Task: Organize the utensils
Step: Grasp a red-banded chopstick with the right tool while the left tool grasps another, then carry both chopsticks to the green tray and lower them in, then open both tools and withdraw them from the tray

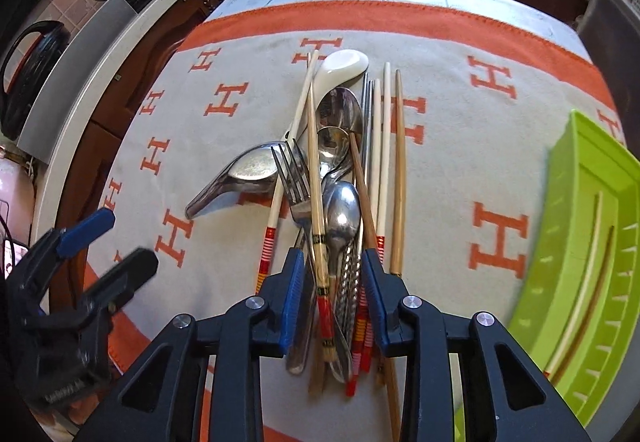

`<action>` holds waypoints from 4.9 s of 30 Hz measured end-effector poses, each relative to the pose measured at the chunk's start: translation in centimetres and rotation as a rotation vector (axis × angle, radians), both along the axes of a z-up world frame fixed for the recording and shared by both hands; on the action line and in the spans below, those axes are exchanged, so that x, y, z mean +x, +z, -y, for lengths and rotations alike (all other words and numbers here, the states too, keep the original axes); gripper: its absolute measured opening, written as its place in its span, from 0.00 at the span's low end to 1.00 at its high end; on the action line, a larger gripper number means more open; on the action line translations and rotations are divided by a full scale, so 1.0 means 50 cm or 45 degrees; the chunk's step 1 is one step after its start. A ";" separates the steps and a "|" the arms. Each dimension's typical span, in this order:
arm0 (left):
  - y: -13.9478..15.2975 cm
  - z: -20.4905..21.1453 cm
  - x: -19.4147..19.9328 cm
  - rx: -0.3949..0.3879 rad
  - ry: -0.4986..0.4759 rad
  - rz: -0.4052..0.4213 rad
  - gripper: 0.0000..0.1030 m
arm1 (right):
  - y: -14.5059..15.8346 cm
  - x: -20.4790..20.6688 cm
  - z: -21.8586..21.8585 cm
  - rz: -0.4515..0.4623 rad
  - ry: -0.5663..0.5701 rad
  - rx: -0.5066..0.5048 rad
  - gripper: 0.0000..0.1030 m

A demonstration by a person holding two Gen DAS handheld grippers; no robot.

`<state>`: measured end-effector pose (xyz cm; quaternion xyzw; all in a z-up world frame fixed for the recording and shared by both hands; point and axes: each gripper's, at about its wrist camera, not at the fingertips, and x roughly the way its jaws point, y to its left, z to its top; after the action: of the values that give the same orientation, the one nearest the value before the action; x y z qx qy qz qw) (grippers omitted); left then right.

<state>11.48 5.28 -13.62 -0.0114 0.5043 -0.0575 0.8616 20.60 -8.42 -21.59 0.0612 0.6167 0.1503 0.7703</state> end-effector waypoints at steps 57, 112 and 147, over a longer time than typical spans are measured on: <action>-0.110 0.179 0.135 -0.267 0.001 -0.277 0.03 | 0.075 -0.081 0.160 0.128 -0.232 0.346 0.07; 0.037 0.388 -0.020 -0.174 -0.407 -0.213 0.46 | 0.044 -0.316 0.466 0.014 -0.806 0.160 0.19; 0.027 0.155 -0.018 0.024 -0.088 -0.143 0.86 | 0.101 -0.264 0.301 0.078 -0.495 0.082 0.19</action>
<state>10.58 -2.46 -12.27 0.0109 0.5525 -0.0815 0.8294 7.42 -23.48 -16.56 0.1992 0.5643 0.0203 0.8009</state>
